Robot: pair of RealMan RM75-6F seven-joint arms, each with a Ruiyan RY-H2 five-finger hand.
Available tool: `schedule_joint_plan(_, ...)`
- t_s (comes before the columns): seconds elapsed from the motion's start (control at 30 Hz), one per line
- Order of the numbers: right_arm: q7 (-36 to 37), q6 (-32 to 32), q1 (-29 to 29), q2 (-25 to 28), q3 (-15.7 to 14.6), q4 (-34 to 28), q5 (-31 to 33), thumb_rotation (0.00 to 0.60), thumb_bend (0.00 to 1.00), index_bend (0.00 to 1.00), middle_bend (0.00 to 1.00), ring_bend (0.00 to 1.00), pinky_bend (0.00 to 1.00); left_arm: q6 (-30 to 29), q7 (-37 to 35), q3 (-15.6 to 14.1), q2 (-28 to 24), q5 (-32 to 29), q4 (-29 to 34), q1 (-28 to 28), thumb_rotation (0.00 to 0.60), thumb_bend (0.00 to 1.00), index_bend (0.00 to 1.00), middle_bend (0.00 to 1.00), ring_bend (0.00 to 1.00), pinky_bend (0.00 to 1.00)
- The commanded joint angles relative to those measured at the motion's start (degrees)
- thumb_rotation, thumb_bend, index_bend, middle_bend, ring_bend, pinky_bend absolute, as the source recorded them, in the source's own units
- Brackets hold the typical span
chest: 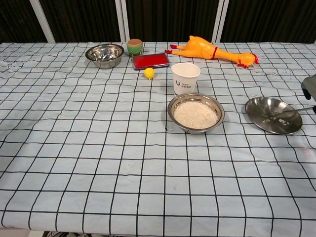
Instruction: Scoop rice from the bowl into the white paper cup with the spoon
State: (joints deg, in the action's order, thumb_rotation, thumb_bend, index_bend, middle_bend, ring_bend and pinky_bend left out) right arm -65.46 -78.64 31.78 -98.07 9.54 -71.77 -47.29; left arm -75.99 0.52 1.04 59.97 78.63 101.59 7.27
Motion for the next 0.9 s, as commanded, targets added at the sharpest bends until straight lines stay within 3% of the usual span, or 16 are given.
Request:
schedule_joint_plan(0.03, -0.17, -0.28, -0.26, 0.28, -0.2, -0.61, -0.25, 0.6, 0.41, 0.33, 1.0, 1.0, 1.0, -0.06, -0.08, -0.04, -0.04, 0.11, 0.01, -0.04, 0.6, 0.02, 0.0, 0.0, 0.0, 0.0)
schedule_joint_plan(0.37, -0.02, -3.49, -1.53, 4.15, -1.65, -7.38, -4.64, 0.6, 0.4, 0.27, 0.99, 1.0, 0.99, -0.33, -0.18, -0.17, 0.06, 0.59, -0.29, -0.15, 0.6, 0.01, 0.0, 0.0, 0.0, 0.0)
schedule_joint_plan(0.5, 2.3, -6.73, -3.55, 9.95, -3.59, -13.9, -9.78, 0.6, 0.38, 0.2, 0.87, 0.93, 0.91, -0.69, -0.11, -0.27, 0.14, 1.02, -0.49, -0.28, 0.6, 0.02, 0.0, 0.0, 0.0, 0.0)
schedule_joint_plan(0.53, 3.17, -7.58, -4.28, 11.7, -4.19, -15.65, -11.1, 0.6, 0.37, 0.17, 0.78, 0.86, 0.86, -0.81, -0.05, -0.31, 0.18, 1.16, -0.57, -0.32, 0.6, 0.02, 0.0, 0.0, 0.0, 0.0)
schedule_joint_plan(0.6, 5.54, -9.16, -5.9, 15.0, -5.24, -18.86, -13.38, 0.6, 0.33, 0.07, 0.51, 0.6, 0.7, -1.03, 0.07, -0.39, 0.28, 1.41, -0.72, -0.41, 0.6, 0.02, 0.0, 0.0, 0.0, 0.0)
schedule_joint_plan(0.67, 9.3, -10.48, -8.22, 19.26, -6.69, -22.97, -15.51, 0.6, 0.26, 0.0, 0.19, 0.27, 0.44, -1.27, 0.45, -0.5, 0.45, 1.72, -0.96, -0.5, 0.6, 0.02, 0.0, 0.0, 0.0, 0.0)
schedule_joint_plan(0.7, 11.44, -10.86, -9.46, 21.7, -7.67, -25.12, -16.63, 0.6, 0.23, 0.0, 0.1, 0.17, 0.35, -1.39, 0.67, -0.55, 0.57, 1.85, -1.11, -0.54, 0.6, 0.02, 0.0, 0.0, 0.0, 0.0)
schedule_joint_plan(0.8, 18.23, -10.51, -12.31, 27.78, -10.54, -30.11, -19.76, 0.6, 0.18, 0.0, 0.0, 0.01, 0.24, -1.8, 1.6, -0.66, 1.02, 2.28, -1.7, -0.62, 0.6, 0.02, 0.0, 0.0, 0.0, 0.0)
schedule_joint_plan(0.9, 26.86, -10.89, -15.49, 33.15, -13.78, -32.73, -24.71, 0.6, 0.14, 0.0, 0.0, 0.0, 0.23, -2.63, 2.99, -0.76, 1.72, 2.95, -2.61, -0.81, 0.6, 0.01, 0.0, 0.0, 0.0, 0.0)
